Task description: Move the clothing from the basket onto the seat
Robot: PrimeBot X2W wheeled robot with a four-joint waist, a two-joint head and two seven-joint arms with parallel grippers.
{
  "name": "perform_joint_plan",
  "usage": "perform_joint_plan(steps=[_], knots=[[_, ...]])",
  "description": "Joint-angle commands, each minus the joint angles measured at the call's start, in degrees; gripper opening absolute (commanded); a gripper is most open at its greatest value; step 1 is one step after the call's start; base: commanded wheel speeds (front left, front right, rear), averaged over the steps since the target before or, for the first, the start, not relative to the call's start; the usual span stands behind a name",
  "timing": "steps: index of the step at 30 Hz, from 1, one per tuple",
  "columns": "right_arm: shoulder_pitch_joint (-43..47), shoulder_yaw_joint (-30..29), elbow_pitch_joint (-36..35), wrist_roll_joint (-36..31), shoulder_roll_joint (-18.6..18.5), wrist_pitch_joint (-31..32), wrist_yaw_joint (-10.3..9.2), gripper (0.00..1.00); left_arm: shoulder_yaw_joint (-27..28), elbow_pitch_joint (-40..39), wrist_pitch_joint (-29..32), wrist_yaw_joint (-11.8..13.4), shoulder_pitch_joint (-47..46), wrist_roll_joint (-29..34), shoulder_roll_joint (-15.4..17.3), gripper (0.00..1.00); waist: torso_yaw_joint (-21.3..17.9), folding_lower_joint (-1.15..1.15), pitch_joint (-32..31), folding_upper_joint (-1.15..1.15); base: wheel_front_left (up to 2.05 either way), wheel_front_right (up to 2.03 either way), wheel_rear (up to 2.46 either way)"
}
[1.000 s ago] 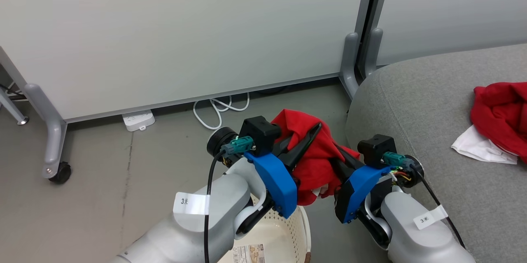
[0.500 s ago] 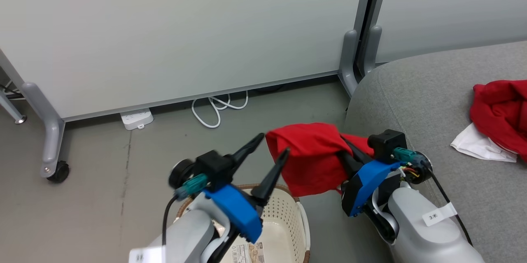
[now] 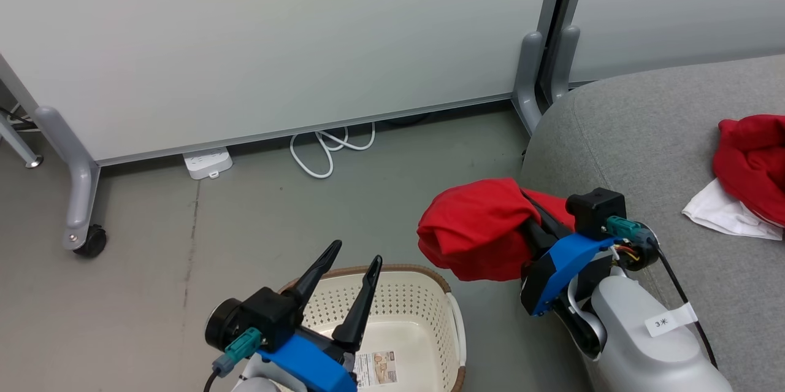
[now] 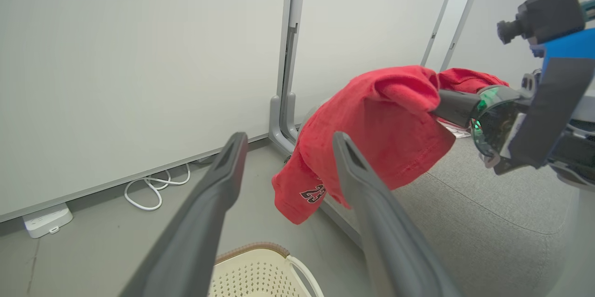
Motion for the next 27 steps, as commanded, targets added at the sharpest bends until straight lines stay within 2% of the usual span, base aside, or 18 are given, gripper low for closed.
perform_joint_plan(steps=[1,9,14,20,27], knots=[[0.7,-0.26,-0.46,-0.32,-0.09,-0.06,0.01,0.0,0.62,-0.41,-0.15,-0.12,0.78,0.41,-0.06,1.0,0.0,0.0,-0.02,0.0,0.0,0.0,0.0],[1.7,-1.13,-1.07,-0.65,0.19,0.29,0.01,0.0,3.07,-1.43,-0.15,-0.12,2.86,2.0,-0.45,1.0,-0.44,0.0,-0.22,0.0,0.0,0.0,0.0],[1.72,-1.79,-1.58,-0.86,-0.08,0.47,0.01,0.0,3.99,-1.7,-0.15,-0.12,3.11,2.53,-0.59,1.0,-2.07,0.0,0.1,0.0,0.0,0.0,0.0],[1.5,-2.33,-2.15,-1.26,-0.01,0.82,0.01,0.0,4.02,-1.87,-0.15,-0.12,2.57,3.36,-0.34,1.0,-6.33,0.0,0.83,0.0,0.0,0.0,0.0],[1.33,-2.85,-2.6,-1.61,0.27,0.71,0.01,0.0,3.85,-1.58,-0.15,-0.12,1.75,3.84,0.1,1.0,-13.11,0.0,1.78,0.0,0.0,0.0,0.0]])
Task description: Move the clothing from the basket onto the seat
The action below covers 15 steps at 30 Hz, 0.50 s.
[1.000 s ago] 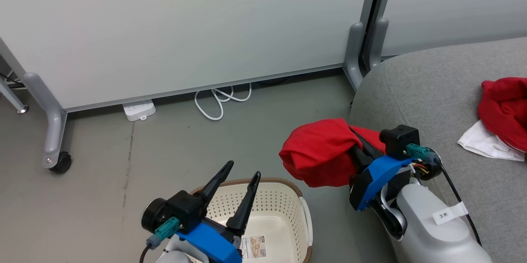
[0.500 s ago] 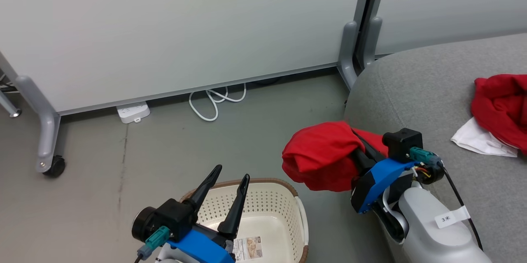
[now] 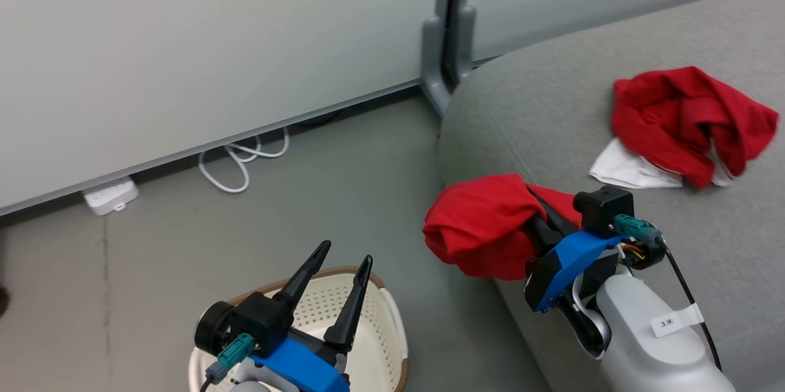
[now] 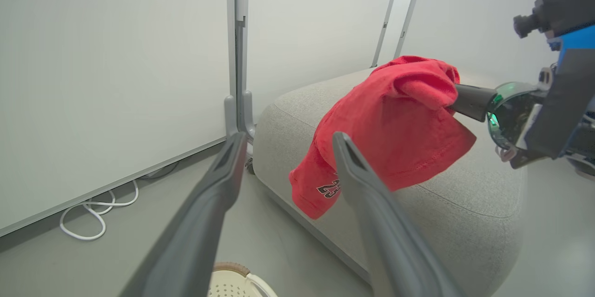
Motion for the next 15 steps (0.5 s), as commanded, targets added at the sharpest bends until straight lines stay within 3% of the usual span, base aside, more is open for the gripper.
perform_joint_plan(steps=[1,15], knots=[[0.15,-0.21,-0.3,-0.25,0.0,-0.17,0.01,0.0,0.09,0.11,-0.15,-0.12,-0.63,0.38,0.33,1.0,-3.08,0.0,0.73,0.0,0.0,0.0,0.0],[1.3,-2.18,-0.65,-0.78,0.75,-0.71,0.01,0.0,-0.12,0.27,-0.15,-0.11,-1.64,0.51,1.3,1.0,-14.08,0.0,2.45,0.0,0.0,0.0,0.0]])
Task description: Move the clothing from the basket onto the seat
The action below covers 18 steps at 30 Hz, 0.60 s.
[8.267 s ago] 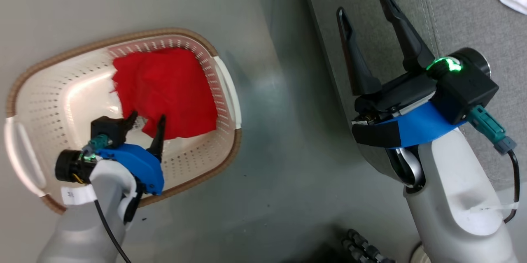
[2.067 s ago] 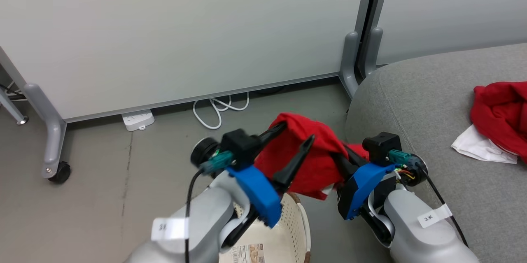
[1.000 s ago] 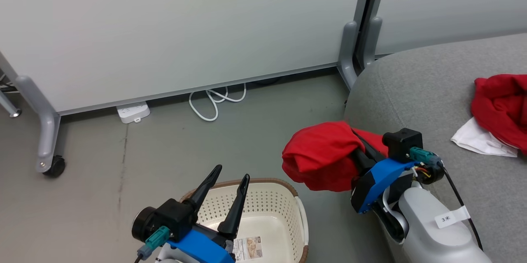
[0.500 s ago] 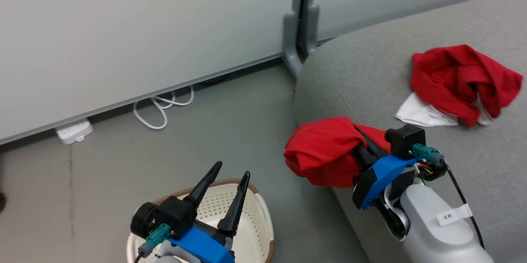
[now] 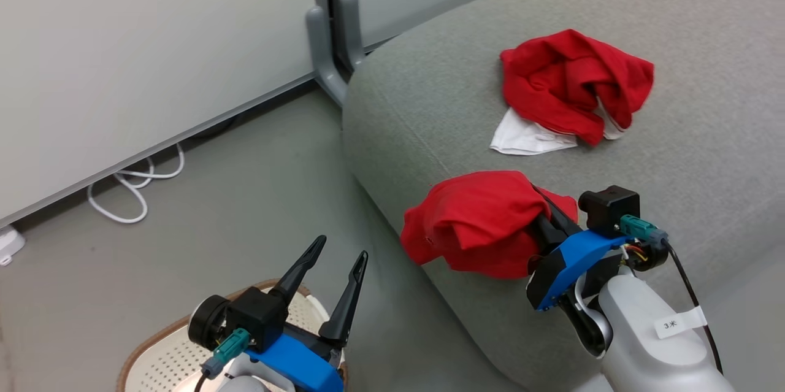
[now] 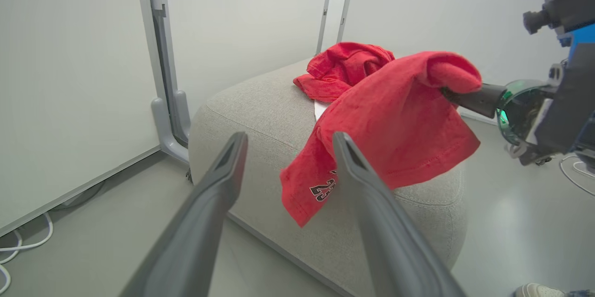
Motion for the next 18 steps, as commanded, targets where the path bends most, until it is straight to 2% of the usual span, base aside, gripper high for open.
perform_joint_plan(steps=[1,9,18], knots=[[0.83,-0.48,-0.03,-0.6,0.05,-0.34,0.01,0.0,0.1,0.01,-0.15,-0.11,-0.68,0.26,0.32,1.0,-1.79,0.0,0.5,0.0,0.0,0.0,0.0],[1.66,-1.25,-0.2,-0.89,0.66,-0.52,0.01,0.0,0.05,0.15,-0.15,-0.12,-0.73,0.18,0.43,1.0,-4.07,0.0,0.55,0.0,0.0,0.0,0.0],[2.28,-2.69,-0.05,-1.14,0.47,-0.65,0.01,0.0,-0.99,0.43,-0.15,-0.12,-1.69,-0.2,1.07,1.0,-3.34,0.0,0.78,0.0,0.0,0.0,0.0]])
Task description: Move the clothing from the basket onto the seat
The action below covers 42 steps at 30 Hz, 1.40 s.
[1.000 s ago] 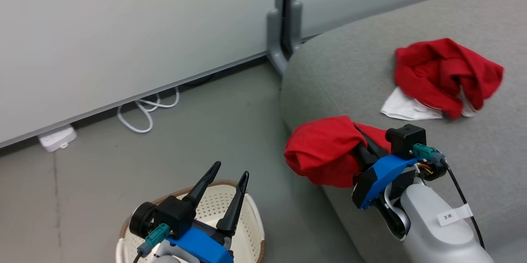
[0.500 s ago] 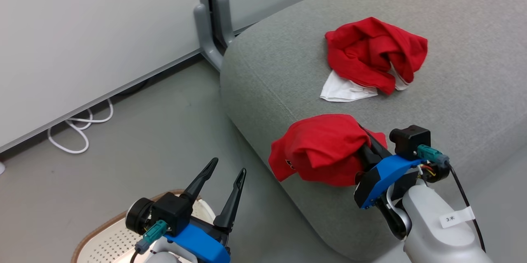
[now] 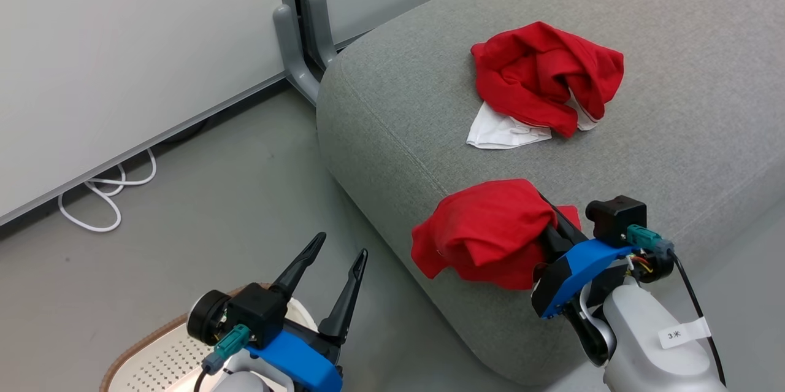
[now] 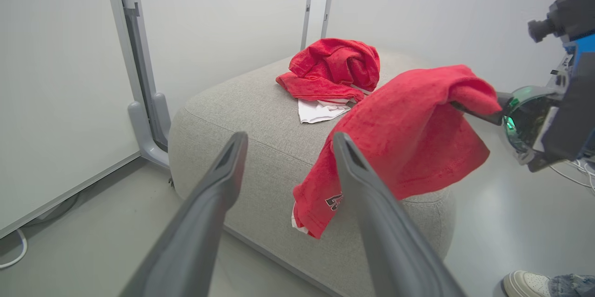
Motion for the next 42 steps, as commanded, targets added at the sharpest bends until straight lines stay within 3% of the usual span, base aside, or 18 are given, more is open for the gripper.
perform_joint_plan(steps=[1,13,18,27,32,42], knots=[[0.57,-0.4,-0.07,-0.05,0.03,-0.46,0.01,0.0,-0.15,0.03,-0.15,-0.12,-0.71,-0.2,0.35,1.0,0.39,0.0,0.09,0.0,0.0,0.0,0.0],[-4.29,-7.72,-2.6,0.17,-2.29,0.16,0.01,0.0,-1.35,-1.1,-0.15,-0.11,-3.69,0.6,1.06,1.0,5.47,0.0,5.22,0.0,0.0,0.0,0.0],[-11.41,-14.93,-4.57,-2.03,-5.03,3.76,0.01,0.0,-2.02,-2.15,-0.16,-0.12,-6.3,1.24,2.58,1.0,7.75,0.0,10.13,0.0,0.0,0.0,0.0],[-26.03,-29.2,-12.07,-5.76,-14.08,13.63,0.01,0.0,-4.84,-4.98,-0.15,-0.11,-14.56,2.07,5.28,1.0,12.82,0.0,22.98,0.0,0.0,0.0,0.0],[-29.57,-35.39,-15.16,-7.37,-17.91,14.02,0.01,0.0,-4.82,-6.13,-0.15,-0.12,-17.47,2.2,6.01,1.0,14.7,0.0,27.35,0.0,0.0,0.0,0.0],[-25.53,-45.61,-12.33,-8.29,-17.77,13.22,0.01,0.0,-2.75,-10.27,-0.15,-0.12,-20.81,4.38,7.57,1.0,17.65,0.0,35.88,0.0,0.0,0.0,0.0]])
